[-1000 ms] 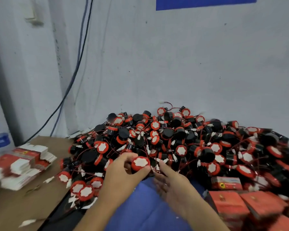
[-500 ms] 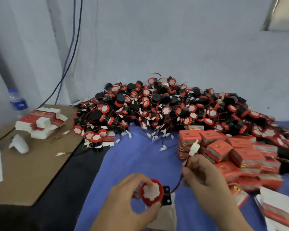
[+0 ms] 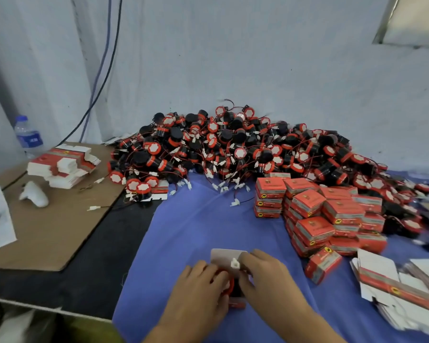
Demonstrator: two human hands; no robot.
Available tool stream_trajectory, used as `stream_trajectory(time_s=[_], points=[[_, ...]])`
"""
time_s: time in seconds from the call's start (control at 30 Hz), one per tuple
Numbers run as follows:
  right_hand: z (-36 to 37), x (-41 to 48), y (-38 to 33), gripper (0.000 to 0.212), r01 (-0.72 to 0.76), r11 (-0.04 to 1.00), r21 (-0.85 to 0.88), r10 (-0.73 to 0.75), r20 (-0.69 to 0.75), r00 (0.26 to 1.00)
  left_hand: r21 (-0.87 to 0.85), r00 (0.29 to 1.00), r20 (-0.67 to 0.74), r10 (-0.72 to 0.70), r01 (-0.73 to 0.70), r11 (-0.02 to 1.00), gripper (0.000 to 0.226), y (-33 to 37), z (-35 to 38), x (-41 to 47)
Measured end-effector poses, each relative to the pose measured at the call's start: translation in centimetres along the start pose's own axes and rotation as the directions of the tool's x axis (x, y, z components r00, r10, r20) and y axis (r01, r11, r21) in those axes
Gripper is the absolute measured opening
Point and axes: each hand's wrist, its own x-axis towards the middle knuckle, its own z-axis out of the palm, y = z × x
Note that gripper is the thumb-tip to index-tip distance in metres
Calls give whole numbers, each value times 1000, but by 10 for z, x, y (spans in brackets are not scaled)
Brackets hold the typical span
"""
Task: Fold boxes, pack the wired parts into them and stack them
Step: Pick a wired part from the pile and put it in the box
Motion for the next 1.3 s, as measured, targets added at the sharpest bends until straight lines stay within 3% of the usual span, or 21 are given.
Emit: stream_trajectory(time_s=[0.1,0.37,0.5,0.57,0.63,0.7,0.73,0.8,0.83,0.93,1.03,1.17,1.2,1.27,1.3], points=[[7,12,-10,13,10,995,-101,3,130,991,79,998,19,-68,66,995,23,7,9,2],[15,43,-23,12,96,951,-294,-10,282,959,-62,980,16,-197,198,978,65,10,20,-8],[29,38,-18,9,5,996,-84,20,295,955,-151,977,65,-201,209,966,71,7,21,-19],[33,32,-14,8,7,999,42,-16,218,976,-197,975,76,-210,221,955,64,3,24,-21],[35,25,-11,13,39,998,50,-48,177,983,-207,972,82,-220,233,950,53,-1,31,-22],[37,19,-10,25,69,997,22,-72,155,985,-403,964,89,-252,266,876,46,-2,33,-23],[39,16,-10,30,89,996,10,-90,136,987,-520,936,158,-313,349,780,42,1,33,-22],[41,14,-10,35,113,993,-15,-111,116,987,-599,879,112,-463,431,675,25,3,36,-19],[41,14,-9,37,120,992,-34,-115,117,986,-621,863,162,-478,466,630,24,0,38,-21],[44,13,-6,41,102,994,-38,-97,126,987,-669,877,239,-417,460,584,14,-9,42,-17],[45,15,-7,32,15,999,34,-18,100,995,-712,915,230,-331,390,584,37,-15,40,-18],[47,19,-9,14,-1,1000,-3,1,123,992,-684,965,135,-225,255,684,46,-29,41,-25],[47,20,-10,13,-11,1000,-9,12,133,991,-687,967,139,-213,248,683,43,-30,38,-25],[50,22,-10,17,8,999,-53,1,159,987,-592,982,57,-182,180,786,31,-30,31,-29],[51,22,-10,19,33,996,-78,-18,182,983,-627,987,18,-162,138,767,28,-31,31,-33]])
